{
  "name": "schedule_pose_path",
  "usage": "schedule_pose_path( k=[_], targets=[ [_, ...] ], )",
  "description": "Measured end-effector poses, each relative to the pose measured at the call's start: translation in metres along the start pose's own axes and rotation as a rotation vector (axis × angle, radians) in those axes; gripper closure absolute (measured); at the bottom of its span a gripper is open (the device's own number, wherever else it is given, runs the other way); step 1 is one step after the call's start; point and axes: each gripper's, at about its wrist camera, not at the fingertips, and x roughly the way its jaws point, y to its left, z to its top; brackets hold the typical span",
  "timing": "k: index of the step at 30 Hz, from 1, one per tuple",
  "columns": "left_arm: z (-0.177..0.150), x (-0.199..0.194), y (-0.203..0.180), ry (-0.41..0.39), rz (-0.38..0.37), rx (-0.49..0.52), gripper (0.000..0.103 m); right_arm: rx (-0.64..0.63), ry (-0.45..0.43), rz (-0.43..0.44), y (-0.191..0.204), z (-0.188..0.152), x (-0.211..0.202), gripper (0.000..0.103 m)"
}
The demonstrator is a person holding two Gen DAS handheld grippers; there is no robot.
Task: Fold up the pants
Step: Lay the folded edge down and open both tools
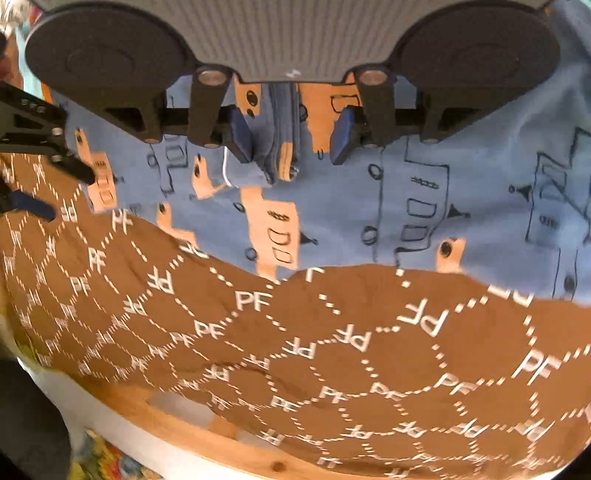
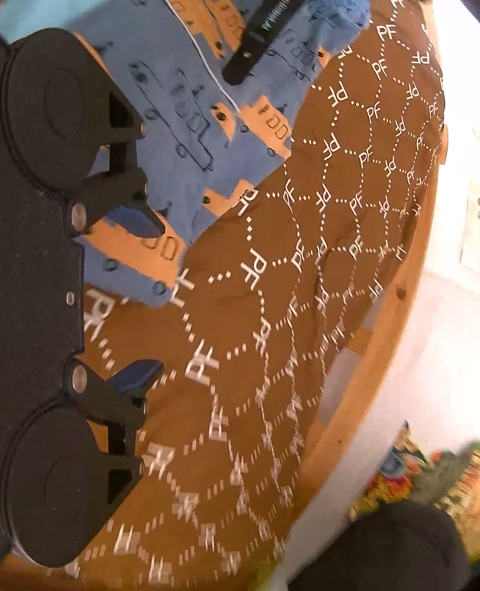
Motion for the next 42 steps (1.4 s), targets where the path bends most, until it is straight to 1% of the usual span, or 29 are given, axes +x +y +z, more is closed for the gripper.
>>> schedule_pose_path(
  k=[2, 3, 4, 5, 6, 7, 8, 9, 10, 11, 12, 13, 14, 15, 16, 17, 19, 20, 22, 24, 26, 28, 30, 33, 35, 37, 39, 40, 42],
  targets=[
    [-0.003, -0.001, 0.003, -0.014, -0.01, 0.017, 0.054, -0.018, 0.054, 0.004, -0.002, -0.004, 0.025, 0.024],
    [-0.005, -0.002, 0.005, -0.02, -0.016, 0.023, 0.054, -0.025, 0.059, -0.004, -0.004, -0.009, 0.034, 0.012],
    [-0.006, -0.003, 0.007, -0.024, -0.022, 0.029, 0.054, 0.009, 0.038, -0.023, -0.01, -0.014, 0.038, 0.001],
    [-0.008, -0.004, 0.009, -0.028, -0.028, 0.037, 0.054, 0.064, 0.039, -0.044, -0.018, -0.017, 0.041, 0.002],
    [-0.009, -0.005, 0.01, -0.03, -0.029, 0.048, 0.054, 0.117, 0.043, -0.04, -0.026, -0.019, 0.04, 0.002],
    [-0.01, -0.01, 0.011, -0.028, -0.027, 0.059, 0.053, 0.149, 0.041, -0.056, -0.031, -0.02, 0.035, 0.006],
    [-0.012, -0.014, 0.01, -0.027, -0.021, 0.066, 0.048, 0.157, 0.027, -0.078, -0.032, -0.02, 0.027, 0.008],
    [-0.014, -0.019, 0.008, -0.027, -0.009, 0.067, 0.038, 0.148, 0.008, -0.101, -0.03, -0.021, 0.016, 0.01],
    [-0.016, -0.026, 0.005, -0.026, -0.003, 0.064, 0.036, 0.131, -0.008, -0.115, -0.026, -0.021, 0.004, 0.01],
    [-0.02, -0.033, 0.002, -0.029, -0.016, 0.06, 0.031, 0.121, -0.023, -0.107, -0.023, -0.021, -0.01, 0.01],
    [-0.026, -0.041, 0.0, -0.037, -0.043, 0.067, 0.03, 0.121, -0.036, -0.077, -0.02, -0.023, -0.025, 0.008],
    [-0.031, -0.047, -0.003, -0.038, -0.05, 0.084, 0.029, 0.122, -0.051, -0.035, -0.015, -0.026, -0.039, 0.006],
    [-0.037, -0.05, -0.006, -0.033, -0.037, 0.104, 0.028, 0.119, -0.063, -0.005, -0.009, -0.029, -0.051, 0.005],
    [-0.045, -0.05, -0.009, -0.016, -0.004, 0.122, 0.028, 0.1, -0.062, 0.017, 0.0, -0.034, -0.059, 0.005],
    [-0.052, -0.047, -0.012, 0.012, 0.036, 0.138, 0.028, 0.074, -0.048, 0.028, 0.01, -0.037, -0.06, 0.005],
    [-0.06, -0.044, -0.012, 0.013, 0.061, 0.159, 0.028, 0.04, -0.031, 0.031, 0.02, -0.04, -0.059, 0.005],
    [-0.069, -0.046, -0.013, -0.026, 0.079, 0.195, 0.027, -0.028, 0.009, 0.006, 0.035, -0.056, -0.051, 0.005],
    [-0.07, -0.047, -0.015, -0.028, 0.086, 0.199, 0.027, -0.022, 0.005, -0.004, 0.036, -0.061, -0.05, 0.005],
    [-0.066, -0.049, -0.015, -0.017, 0.088, 0.169, 0.027, 0.042, -0.018, -0.001, 0.03, -0.059, -0.055, 0.005],
    [-0.063, -0.057, -0.01, -0.016, 0.069, 0.114, 0.026, 0.059, -0.074, 0.013, 0.026, -0.054, -0.064, 0.005],
    [-0.062, -0.073, -0.001, -0.056, 0.058, 0.052, 0.021, 0.047, -0.108, 0.039, 0.028, -0.042, -0.066, 0.004],
    [-0.064, -0.089, 0.009, -0.106, 0.081, -0.002, 0.016, 0.042, -0.12, 0.085, 0.031, -0.029, -0.057, 0.004],
    [-0.07, -0.104, 0.021, -0.148, 0.115, -0.06, 0.015, 0.03, -0.129, 0.13, 0.037, -0.01, -0.042, 0.004],
    [-0.079, -0.122, 0.043, -0.181, 0.174, -0.14, 0.014, -0.001, -0.152, 0.193, 0.058, 0.024, -0.019, 0.004],
    [-0.083, -0.129, 0.056, -0.208, 0.201, -0.191, 0.013, -0.028, -0.15, 0.23, 0.076, 0.044, 0.0, 0.004],
    [-0.086, -0.133, 0.068, -0.236, 0.208, -0.226, 0.013, -0.076, -0.106, 0.228, 0.096, 0.055, 0.023, 0.004],
    [-0.086, -0.135, 0.077, -0.246, 0.195, -0.25, 0.013, -0.137, -0.046, 0.212, 0.114, 0.056, 0.047, 0.003],
    [-0.085, -0.136, 0.08, -0.251, 0.186, -0.262, 0.013, -0.132, -0.057, 0.211, 0.114, 0.055, 0.05, 0.001],
    [-0.085, -0.141, 0.083, -0.27, 0.168, -0.281, 0.009, -0.09, -0.096, 0.213, 0.105, 0.054, 0.04, 0.002]
  ],
)
